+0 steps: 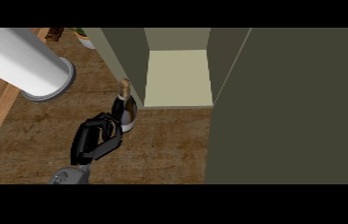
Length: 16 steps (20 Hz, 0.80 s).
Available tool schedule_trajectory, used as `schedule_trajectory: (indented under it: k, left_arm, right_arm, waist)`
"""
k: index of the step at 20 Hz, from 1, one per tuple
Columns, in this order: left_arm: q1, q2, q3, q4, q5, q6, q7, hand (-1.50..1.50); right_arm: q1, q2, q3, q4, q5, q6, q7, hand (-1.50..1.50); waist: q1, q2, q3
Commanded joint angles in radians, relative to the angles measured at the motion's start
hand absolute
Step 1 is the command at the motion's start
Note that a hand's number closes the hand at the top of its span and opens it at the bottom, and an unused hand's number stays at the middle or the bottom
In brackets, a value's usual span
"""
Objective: Pick up the wine, place it into the cabinet and close the cabinet
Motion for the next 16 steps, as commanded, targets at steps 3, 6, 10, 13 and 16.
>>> schedule_trajectory:
  k: [3, 6, 10, 13, 16]
  left_arm:
    - [-0.088, -0.045, -0.01, 0.009, -0.069, 0.044, 0.077, 1.5]
    - [-0.125, -0.087, -0.046, -0.097, -0.09, 0.124, 0.22, 1.5]
    - [-0.22, -0.095, -0.043, -0.025, -0.132, 0.15, 0.279, 1.5]
    - [-0.235, -0.109, -0.077, 0.008, -0.191, 0.181, 0.284, 1.5]
    - [-0.245, -0.122, -0.14, -0.062, -0.269, 0.256, 0.383, 1.5]
  right_arm:
    - [-0.04, 0.001, -0.039, -0.112, -0.107, -0.031, 0.114, -1.5]
    - [0.049, -0.007, -0.039, -0.103, -0.075, 0.009, 0.028, -1.5]
    - [0.03, -0.001, -0.039, -0.132, -0.088, -0.011, 0.078, -1.5]
    - [0.063, 0.002, -0.01, -0.15, -0.057, 0.005, 0.053, -1.5]
    - [0.058, 0.003, -0.03, -0.094, -0.084, 0.025, 0.02, -1.5]
  waist:
    - [0.011, 0.0, 0.001]
    - [0.007, -0.003, 0.002]
    - [-0.001, -0.001, 0.001]
    - [-0.009, -0.001, 0.0]
    - [-0.005, -0.003, 0.002]
